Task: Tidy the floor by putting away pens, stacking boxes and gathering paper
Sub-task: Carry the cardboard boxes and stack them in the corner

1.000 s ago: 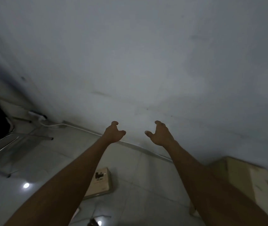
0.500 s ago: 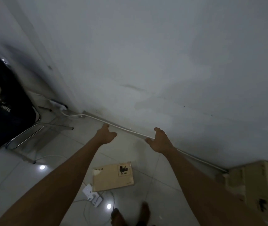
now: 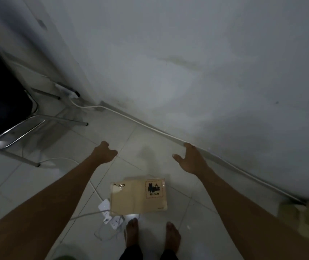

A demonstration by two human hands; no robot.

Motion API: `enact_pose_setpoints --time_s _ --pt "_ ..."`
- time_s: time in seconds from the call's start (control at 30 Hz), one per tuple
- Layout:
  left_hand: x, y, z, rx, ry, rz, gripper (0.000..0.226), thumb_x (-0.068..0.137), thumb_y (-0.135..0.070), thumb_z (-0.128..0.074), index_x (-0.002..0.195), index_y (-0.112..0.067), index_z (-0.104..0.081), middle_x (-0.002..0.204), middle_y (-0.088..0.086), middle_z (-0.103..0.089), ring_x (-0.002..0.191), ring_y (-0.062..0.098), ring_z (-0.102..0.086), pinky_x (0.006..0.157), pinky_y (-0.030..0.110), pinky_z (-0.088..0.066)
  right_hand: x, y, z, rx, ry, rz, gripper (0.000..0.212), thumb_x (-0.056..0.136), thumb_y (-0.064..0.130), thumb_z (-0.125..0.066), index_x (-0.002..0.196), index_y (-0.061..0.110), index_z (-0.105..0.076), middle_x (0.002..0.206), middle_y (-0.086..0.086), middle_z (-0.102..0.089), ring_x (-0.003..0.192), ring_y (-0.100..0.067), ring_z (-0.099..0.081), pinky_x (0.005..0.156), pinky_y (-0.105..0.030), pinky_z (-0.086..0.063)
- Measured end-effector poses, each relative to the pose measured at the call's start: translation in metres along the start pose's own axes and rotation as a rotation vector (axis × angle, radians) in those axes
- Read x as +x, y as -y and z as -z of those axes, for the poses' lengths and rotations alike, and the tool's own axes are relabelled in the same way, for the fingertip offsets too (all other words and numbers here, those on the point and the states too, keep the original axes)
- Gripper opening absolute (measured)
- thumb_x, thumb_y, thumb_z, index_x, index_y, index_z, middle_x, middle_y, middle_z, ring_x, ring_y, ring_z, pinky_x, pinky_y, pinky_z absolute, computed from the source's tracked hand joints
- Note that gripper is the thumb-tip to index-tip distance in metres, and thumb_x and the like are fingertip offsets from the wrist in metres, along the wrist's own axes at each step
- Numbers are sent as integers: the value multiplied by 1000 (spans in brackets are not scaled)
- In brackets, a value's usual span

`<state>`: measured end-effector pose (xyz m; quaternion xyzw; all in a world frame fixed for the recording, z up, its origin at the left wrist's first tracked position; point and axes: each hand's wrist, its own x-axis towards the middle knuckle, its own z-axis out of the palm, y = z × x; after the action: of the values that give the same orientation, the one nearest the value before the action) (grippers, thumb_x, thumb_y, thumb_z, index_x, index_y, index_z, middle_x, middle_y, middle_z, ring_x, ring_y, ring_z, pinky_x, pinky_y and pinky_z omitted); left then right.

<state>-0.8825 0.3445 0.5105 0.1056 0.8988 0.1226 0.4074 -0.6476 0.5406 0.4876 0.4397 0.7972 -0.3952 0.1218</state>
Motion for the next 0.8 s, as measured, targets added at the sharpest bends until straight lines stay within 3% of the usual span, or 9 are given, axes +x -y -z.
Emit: enact_pose_setpoints --time_s 0.23,0.37,0.43,0.5,0.6,0.7,0.73,0.8 --pt "140 102 -78 75 123 193 71 92 -37 -56 135 15 -37 143 31 -39 131 42 -41 109 41 -34 91 -65 -122 27 97 -76 79 90 54 -52 149 10 -22 153 -12 -29 139 -28 -31 113 -41 -29" --pt "205 148 -124 -19 176 289 64 94 -42 -51 108 20 -56 116 32 -60 118 44 -53 93 35 -42 132 -95 -184 60 154 -121 79 90 54 -51 148 10 -22 152 -13 -29 138 -29 -32 112 -43 -31" --pt "221 156 -141 -51 201 336 76 94 -48 -48 129 19 -43 132 34 -49 126 45 -46 104 42 -38 147 -108 -206 71 179 -151 79 90 54 -50 148 9 -22 152 -14 -29 138 -30 -32 112 -43 -31" --pt "229 159 -153 -82 253 375 77 96 -50 -41 139 13 -32 142 29 -42 130 43 -41 103 43 -37 159 -119 -227 93 200 -197 79 90 55 -49 149 9 -22 153 -13 -28 138 -29 -32 112 -42 -31" --pt "250 168 -172 -138 283 412 57 101 -43 -33 137 1 -40 129 22 -52 107 34 -54 91 38 -39 179 -128 -252 156 226 -269 80 90 56 -50 149 9 -22 153 -12 -28 139 -28 -32 112 -37 -29" --pt "260 184 -185 -112 354 433 31 101 -28 -40 113 -2 -51 85 11 -53 64 20 -44 66 27 -37 190 -132 -268 206 258 -344 80 90 55 -50 148 8 -22 152 -14 -29 138 -28 -34 110 -35 -31" --pt "263 190 -191 -134 397 467 31 97 -32 -45 106 -3 -54 78 11 -51 61 21 -43 63 26 -35 194 -135 -274 216 267 -376 81 90 55 -51 148 7 -22 152 -14 -30 137 -29 -35 109 -34 -33" --pt "262 191 -195 -183 484 534 43 90 -42 -52 102 -2 -63 83 15 -63 70 25 -56 66 28 -42 201 -139 -281 244 311 -491 85 88 56 -55 147 3 -24 149 -16 -34 132 -29 -41 105 -34 -38"
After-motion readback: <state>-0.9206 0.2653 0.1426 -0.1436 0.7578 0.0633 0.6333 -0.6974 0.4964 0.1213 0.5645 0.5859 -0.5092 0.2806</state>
